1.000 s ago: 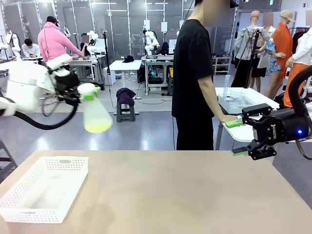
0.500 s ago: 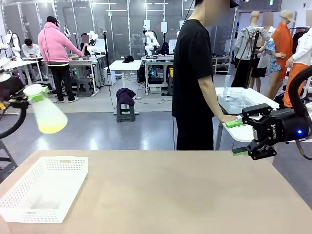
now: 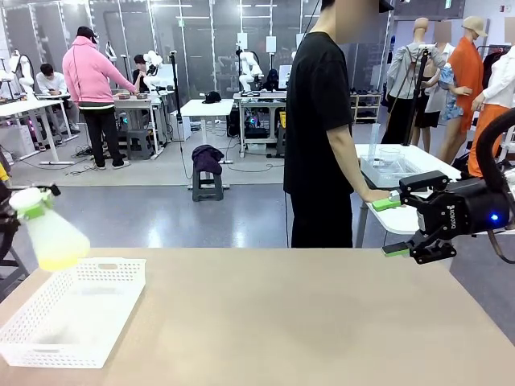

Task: Prepare the solutions needed for the experiment.
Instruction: When the human places the Big flask in the center of the table, pick up the Big flask and place it in the left Organizing basket.

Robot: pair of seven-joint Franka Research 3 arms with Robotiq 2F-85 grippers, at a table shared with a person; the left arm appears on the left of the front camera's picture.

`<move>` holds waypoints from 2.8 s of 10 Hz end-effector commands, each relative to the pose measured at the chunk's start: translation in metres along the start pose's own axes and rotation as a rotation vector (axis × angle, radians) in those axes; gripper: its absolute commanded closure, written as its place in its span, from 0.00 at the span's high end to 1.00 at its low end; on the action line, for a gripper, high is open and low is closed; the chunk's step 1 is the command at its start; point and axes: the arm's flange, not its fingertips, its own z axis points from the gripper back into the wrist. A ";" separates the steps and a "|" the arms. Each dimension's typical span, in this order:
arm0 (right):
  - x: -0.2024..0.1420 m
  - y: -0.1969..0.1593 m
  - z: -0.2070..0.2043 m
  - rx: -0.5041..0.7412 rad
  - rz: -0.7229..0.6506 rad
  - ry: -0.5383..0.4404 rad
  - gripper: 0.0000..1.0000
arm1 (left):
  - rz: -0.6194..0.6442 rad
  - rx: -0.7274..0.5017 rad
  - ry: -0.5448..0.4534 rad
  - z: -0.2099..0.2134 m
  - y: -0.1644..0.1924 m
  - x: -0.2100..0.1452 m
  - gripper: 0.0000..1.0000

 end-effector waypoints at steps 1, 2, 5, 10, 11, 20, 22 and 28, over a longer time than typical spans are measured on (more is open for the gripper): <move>0.001 0.001 -0.001 0.017 0.011 -0.004 0.90 | 0.016 0.017 0.010 -0.014 -0.018 -0.013 0.06; 0.001 0.001 -0.001 0.017 0.011 -0.004 0.90 | 0.023 0.015 -0.002 -0.016 -0.024 -0.026 0.06; 0.001 0.001 -0.001 0.017 0.011 -0.004 0.90 | 0.025 0.029 0.076 -0.013 -0.035 -0.063 0.06; 0.001 0.001 -0.001 0.017 0.011 -0.004 0.90 | 0.010 -0.005 0.137 -0.013 -0.050 -0.107 0.06; 0.001 0.001 -0.001 0.017 0.011 -0.004 0.90 | 0.002 -0.016 0.144 -0.013 -0.051 -0.113 0.06; 0.001 0.001 -0.001 0.017 0.011 -0.004 0.90 | 0.113 0.006 0.201 -0.001 -0.010 -0.119 0.21; 0.001 0.001 -0.001 0.017 0.011 -0.004 0.90 | 0.119 0.020 0.175 0.000 -0.001 -0.126 0.21; 0.001 0.001 -0.001 0.017 0.011 -0.004 0.90 | 0.153 -0.016 0.164 -0.004 0.000 -0.126 0.29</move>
